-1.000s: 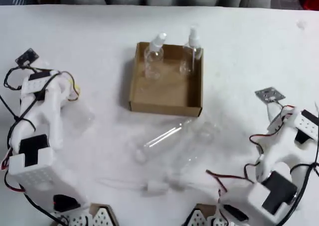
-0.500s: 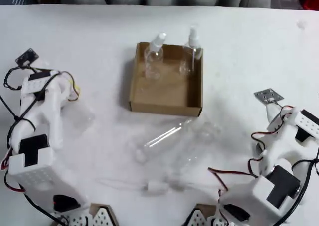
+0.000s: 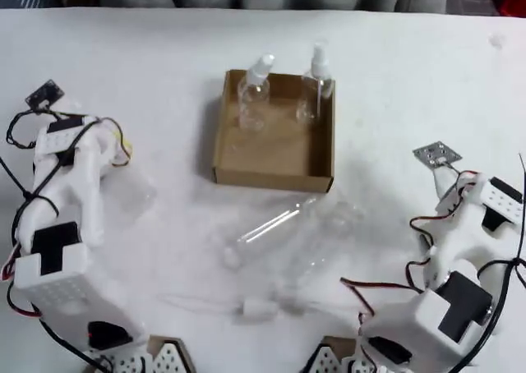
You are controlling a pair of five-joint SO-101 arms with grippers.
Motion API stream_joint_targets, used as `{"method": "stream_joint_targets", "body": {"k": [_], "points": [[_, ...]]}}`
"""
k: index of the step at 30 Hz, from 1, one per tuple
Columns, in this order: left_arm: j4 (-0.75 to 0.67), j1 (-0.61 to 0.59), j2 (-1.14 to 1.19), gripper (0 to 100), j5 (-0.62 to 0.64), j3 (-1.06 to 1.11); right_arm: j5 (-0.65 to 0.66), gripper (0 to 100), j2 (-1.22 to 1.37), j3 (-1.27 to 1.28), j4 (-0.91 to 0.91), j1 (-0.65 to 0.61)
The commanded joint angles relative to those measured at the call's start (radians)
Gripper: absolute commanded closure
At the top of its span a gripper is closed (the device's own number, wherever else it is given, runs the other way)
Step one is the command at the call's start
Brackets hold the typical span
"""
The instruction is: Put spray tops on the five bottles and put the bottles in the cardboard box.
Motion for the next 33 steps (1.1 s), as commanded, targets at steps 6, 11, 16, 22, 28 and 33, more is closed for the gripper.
{"method": "stream_joint_targets", "body": {"k": [6,11,16,22,28,33], "points": [[-0.020,0.018,-0.012,98,0.011,-0.018,0.005,85.1,0.061,-0.035,-0.008,-0.033],[-0.020,0.018,-0.012,98,0.011,-0.018,0.003,98.2,0.062,-0.068,-0.004,-0.028],[-0.020,0.018,-0.012,98,0.011,-0.018,0.000,98.4,0.061,-0.158,0.087,0.005],[-0.015,0.036,-0.027,98,0.011,-0.023,-0.005,98.2,0.054,-0.345,0.346,0.051],[0.147,0.101,-0.246,98,0.009,-0.006,-0.005,98.2,-0.104,-0.321,0.467,0.077],[0.150,0.150,-0.472,98,0.003,0.101,-0.005,98.2,-0.306,-0.110,0.410,0.054]]}}
